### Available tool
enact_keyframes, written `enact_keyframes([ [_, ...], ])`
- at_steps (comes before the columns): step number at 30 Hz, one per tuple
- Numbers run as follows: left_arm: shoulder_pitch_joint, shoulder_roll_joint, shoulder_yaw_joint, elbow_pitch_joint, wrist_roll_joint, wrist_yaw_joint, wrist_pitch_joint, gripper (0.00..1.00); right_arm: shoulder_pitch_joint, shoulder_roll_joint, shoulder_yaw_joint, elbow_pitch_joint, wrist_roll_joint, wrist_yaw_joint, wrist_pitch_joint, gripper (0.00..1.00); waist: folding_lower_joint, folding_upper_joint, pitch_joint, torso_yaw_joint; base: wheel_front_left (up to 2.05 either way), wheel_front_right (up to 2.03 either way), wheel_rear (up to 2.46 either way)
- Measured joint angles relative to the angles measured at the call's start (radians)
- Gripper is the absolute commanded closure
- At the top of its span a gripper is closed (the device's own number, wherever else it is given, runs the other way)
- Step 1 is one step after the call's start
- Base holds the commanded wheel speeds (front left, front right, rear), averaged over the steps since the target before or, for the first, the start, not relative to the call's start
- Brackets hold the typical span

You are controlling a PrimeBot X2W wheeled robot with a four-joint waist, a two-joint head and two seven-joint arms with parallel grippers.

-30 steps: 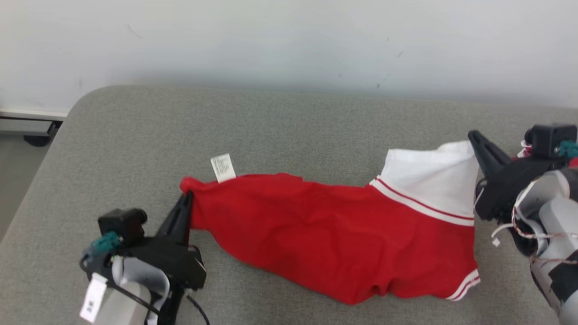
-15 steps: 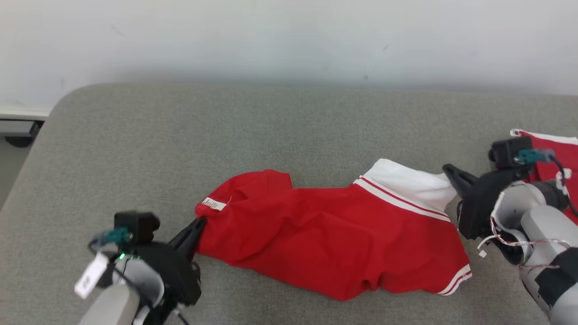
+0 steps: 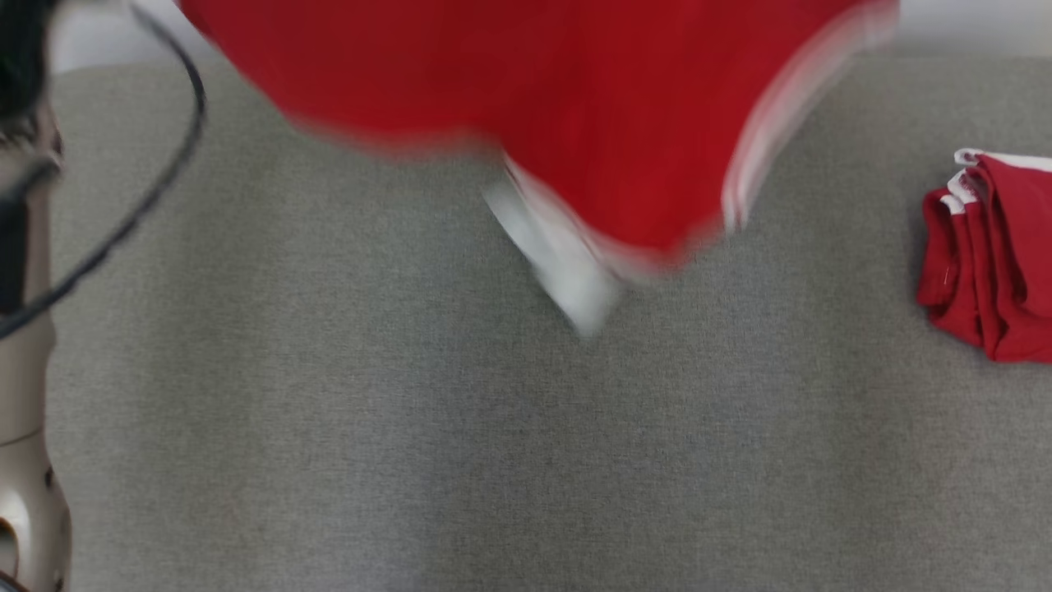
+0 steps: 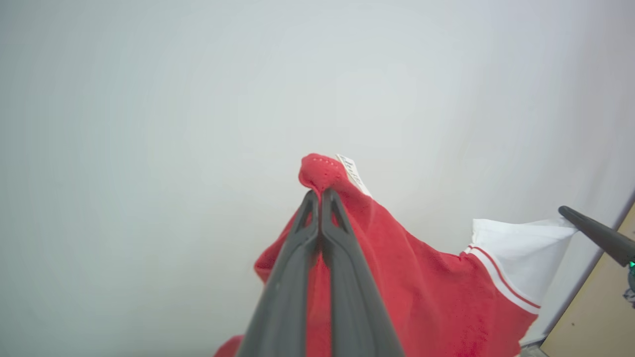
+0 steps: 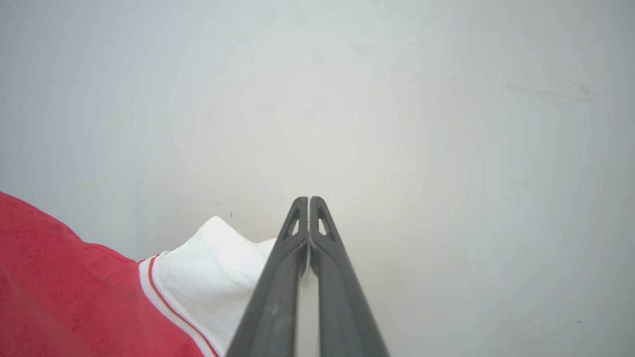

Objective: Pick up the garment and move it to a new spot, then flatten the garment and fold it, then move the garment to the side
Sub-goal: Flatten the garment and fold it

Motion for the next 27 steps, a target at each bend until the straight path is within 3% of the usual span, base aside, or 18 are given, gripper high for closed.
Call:
enact_keyframes([
  [2, -0.029, -0.008, 0.021, -0.062, -0.002, -0.008, -0.048, 1.0, -0.039, 0.0, -0.018, -0.044, -0.003, 0.0, -0.083, 1.0, -0.0004, -0.0004, 0.028, -0.004, 0.0, 0.0, 0.0],
  [4, -0.001, -0.019, 0.005, -0.072, 0.008, -0.01, -0.087, 1.0, -0.016, 0.001, 0.001, -0.042, -0.015, 0.021, -0.146, 1.0, -0.0004, -0.0004, 0.054, -0.008, 0.0, 0.0, 0.0],
  [6, 0.078, -0.038, -0.015, -0.048, 0.006, -0.01, -0.113, 1.0, 0.074, 0.003, 0.025, -0.029, -0.027, 0.033, -0.198, 1.0, 0.0003, 0.0, 0.076, -0.01, 0.0, 0.0, 0.0],
  [10, 0.326, -0.018, -0.052, 0.003, 0.006, -0.01, -0.141, 1.0, 0.333, 0.012, 0.037, -0.009, 0.0, 0.042, -0.3, 1.0, 0.0006, 0.0005, 0.085, -0.012, 0.0, 0.0, 0.0],
  [16, 0.579, 0.011, -0.124, 0.039, 0.013, -0.01, -0.182, 1.0, 0.582, -0.016, 0.036, -0.04, 0.031, 0.049, -0.422, 1.0, -0.0003, 0.0001, 0.04, -0.011, 0.0, 0.0, 0.0],
  [27, 0.792, 0.018, -0.191, 0.046, 0.036, -0.011, -0.268, 1.0, 0.986, -0.016, 0.014, -0.081, 0.113, 0.051, -0.466, 1.0, -0.0005, -0.0001, -0.07, -0.014, 0.0, 0.0, 0.0],
])
